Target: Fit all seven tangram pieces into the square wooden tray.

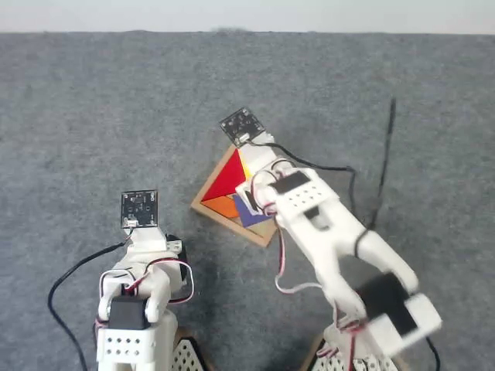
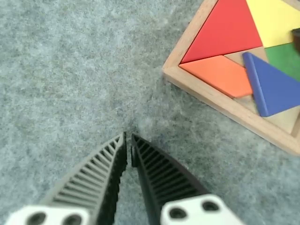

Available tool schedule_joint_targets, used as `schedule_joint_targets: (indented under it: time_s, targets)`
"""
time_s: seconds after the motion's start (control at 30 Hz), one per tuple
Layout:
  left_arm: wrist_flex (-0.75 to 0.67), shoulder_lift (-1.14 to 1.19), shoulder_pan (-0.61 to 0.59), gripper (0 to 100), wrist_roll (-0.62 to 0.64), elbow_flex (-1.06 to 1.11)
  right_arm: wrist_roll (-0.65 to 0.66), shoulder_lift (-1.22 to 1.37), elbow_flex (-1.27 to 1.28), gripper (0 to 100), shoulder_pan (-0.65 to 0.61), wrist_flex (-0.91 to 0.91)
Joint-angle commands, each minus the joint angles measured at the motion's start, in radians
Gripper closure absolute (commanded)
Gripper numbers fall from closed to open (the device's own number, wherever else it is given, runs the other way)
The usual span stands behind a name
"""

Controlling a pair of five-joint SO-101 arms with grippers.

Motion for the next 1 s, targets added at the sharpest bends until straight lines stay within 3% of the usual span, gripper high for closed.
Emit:
schedule_joint_targets:
  time_s: [0.0, 0.43, 0.73, 0.97]
  targets:
    - [0.005, -0.02, -0.006, 99, -0.015, -0.013, -0.014, 0.079, -0.129, 99.1, -0.019, -0.025]
    - [0.005, -0.02, -0.006, 99, -0.015, -0.013, -0.009, 0.134, -0.172, 99.1, -0.127, 0.074]
    - [0.005, -0.02, -0.006, 99, -0.015, -0.013, -0.009, 0.113, -0.133, 99.1, -0.124, 0.127]
    - [0.005, -0.02, -0.006, 99, -0.015, -0.013, -0.009, -0.145, -0.02, 99.1, -0.031, 0.127]
